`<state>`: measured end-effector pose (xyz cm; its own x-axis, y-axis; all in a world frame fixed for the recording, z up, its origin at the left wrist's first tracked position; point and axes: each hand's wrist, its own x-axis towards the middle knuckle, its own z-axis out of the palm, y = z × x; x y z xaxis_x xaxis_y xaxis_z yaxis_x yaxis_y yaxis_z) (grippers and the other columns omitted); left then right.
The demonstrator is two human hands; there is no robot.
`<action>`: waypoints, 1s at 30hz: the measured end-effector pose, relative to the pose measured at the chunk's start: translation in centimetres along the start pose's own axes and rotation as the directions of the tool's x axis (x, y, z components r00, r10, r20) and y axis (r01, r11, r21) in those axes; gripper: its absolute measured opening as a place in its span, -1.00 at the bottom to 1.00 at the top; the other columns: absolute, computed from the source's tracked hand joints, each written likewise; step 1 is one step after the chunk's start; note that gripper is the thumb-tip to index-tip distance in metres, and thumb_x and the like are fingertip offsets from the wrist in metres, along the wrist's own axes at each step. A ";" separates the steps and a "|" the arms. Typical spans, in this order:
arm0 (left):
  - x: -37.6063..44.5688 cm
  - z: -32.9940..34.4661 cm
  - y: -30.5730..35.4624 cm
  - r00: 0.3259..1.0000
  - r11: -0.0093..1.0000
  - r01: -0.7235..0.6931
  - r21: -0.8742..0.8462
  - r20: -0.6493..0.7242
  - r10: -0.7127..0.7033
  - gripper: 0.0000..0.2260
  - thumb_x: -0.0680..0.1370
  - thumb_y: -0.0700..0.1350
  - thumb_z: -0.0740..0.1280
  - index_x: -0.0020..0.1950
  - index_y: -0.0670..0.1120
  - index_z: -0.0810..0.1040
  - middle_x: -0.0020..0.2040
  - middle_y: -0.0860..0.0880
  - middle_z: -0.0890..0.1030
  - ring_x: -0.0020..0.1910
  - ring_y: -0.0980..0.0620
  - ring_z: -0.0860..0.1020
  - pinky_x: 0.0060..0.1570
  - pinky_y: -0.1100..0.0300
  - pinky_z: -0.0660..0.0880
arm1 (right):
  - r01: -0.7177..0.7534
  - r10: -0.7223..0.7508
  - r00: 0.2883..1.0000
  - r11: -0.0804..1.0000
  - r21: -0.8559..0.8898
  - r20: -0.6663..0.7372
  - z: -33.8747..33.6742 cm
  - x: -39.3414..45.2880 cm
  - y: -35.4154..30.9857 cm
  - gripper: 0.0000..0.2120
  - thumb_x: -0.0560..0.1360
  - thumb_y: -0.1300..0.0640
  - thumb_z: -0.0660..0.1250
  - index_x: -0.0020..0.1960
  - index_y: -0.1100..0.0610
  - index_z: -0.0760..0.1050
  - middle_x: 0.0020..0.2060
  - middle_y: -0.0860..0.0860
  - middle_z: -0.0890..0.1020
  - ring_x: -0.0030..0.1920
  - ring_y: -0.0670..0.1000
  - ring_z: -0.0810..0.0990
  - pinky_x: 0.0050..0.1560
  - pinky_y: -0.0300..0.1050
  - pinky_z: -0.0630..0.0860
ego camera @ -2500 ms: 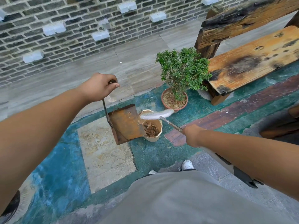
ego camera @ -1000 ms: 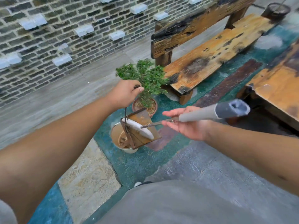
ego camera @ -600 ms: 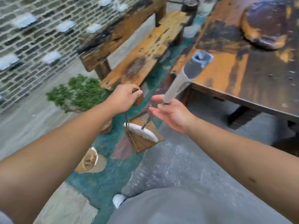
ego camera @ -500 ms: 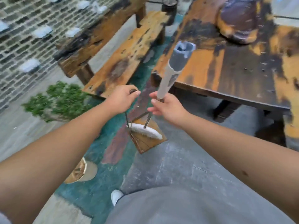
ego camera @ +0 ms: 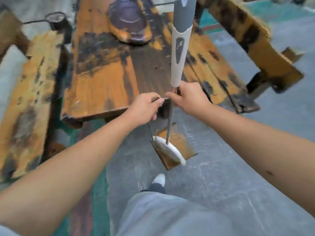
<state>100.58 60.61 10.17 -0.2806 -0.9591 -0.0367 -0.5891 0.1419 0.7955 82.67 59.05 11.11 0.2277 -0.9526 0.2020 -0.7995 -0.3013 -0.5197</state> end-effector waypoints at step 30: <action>38.0 52.6 38.9 0.634 0.903 -0.407 -0.141 0.668 0.390 -0.80 0.56 -0.03 0.25 -0.14 -0.12 0.55 -0.55 0.03 0.48 -0.54 0.09 0.45 -0.44 0.25 0.43 | -0.635 0.613 0.717 0.771 0.049 -0.333 -33.9 -15.0 54.5 -0.71 0.43 0.04 0.45 -0.27 -0.01 0.33 -0.39 -0.09 0.48 -0.33 -0.03 0.45 -0.33 -0.19 0.22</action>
<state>27.11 42.56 7.94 -0.9136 -0.3894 -0.1168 -0.3106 0.4834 0.8184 16.82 58.41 7.89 -0.5114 -0.8532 0.1025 -0.7333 0.3710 -0.5698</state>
